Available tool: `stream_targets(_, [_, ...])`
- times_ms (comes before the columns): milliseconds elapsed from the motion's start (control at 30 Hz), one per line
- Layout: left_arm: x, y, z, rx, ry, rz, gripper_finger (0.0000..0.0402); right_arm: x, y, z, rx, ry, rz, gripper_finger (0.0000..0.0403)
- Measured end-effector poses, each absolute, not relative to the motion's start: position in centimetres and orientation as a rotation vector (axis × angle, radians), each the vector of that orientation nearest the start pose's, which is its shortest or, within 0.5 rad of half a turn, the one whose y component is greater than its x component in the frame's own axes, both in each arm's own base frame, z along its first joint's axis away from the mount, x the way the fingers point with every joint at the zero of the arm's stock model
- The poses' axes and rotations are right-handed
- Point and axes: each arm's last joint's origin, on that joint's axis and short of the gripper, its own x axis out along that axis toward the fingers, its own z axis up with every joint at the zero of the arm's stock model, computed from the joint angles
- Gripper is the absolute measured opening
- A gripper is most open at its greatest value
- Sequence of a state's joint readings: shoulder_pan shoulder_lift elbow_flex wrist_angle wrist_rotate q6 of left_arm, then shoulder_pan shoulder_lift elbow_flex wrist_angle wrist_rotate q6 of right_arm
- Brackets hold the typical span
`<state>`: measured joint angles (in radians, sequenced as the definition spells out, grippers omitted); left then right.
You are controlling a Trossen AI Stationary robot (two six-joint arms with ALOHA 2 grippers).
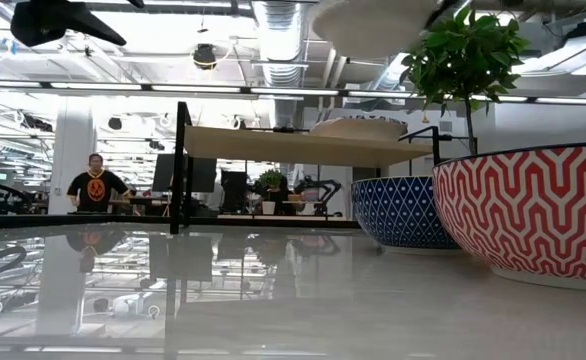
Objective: Place and stack bowls onto a shelf
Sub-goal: Stack the white patterned bowl on top of the white patterned bowl on the shelf
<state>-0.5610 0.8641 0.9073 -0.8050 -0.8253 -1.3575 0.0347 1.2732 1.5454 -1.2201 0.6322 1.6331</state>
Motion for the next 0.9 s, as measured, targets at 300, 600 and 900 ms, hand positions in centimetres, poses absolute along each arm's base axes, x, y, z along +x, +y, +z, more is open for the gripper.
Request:
stream_targets(300, [14.2, -6.4, 31.5, -0.823, 0.304, 0.576, 0.0232, 23.4, -2.5, 35.3, 1.314, 0.009, -1.122, 0.0023])
stream_targets(600, [14.2, -6.4, 31.5, -0.819, 0.305, 0.576, 0.0232, 23.7, -6.4, 33.6, 1.336, -0.071, -1.261, 0.0023])
stream_targets(900, [14.2, -6.4, 31.4, -0.818, 0.306, 0.576, 0.0232, 23.9, -9.4, 32.7, 1.341, 0.008, -1.315, 0.0023])
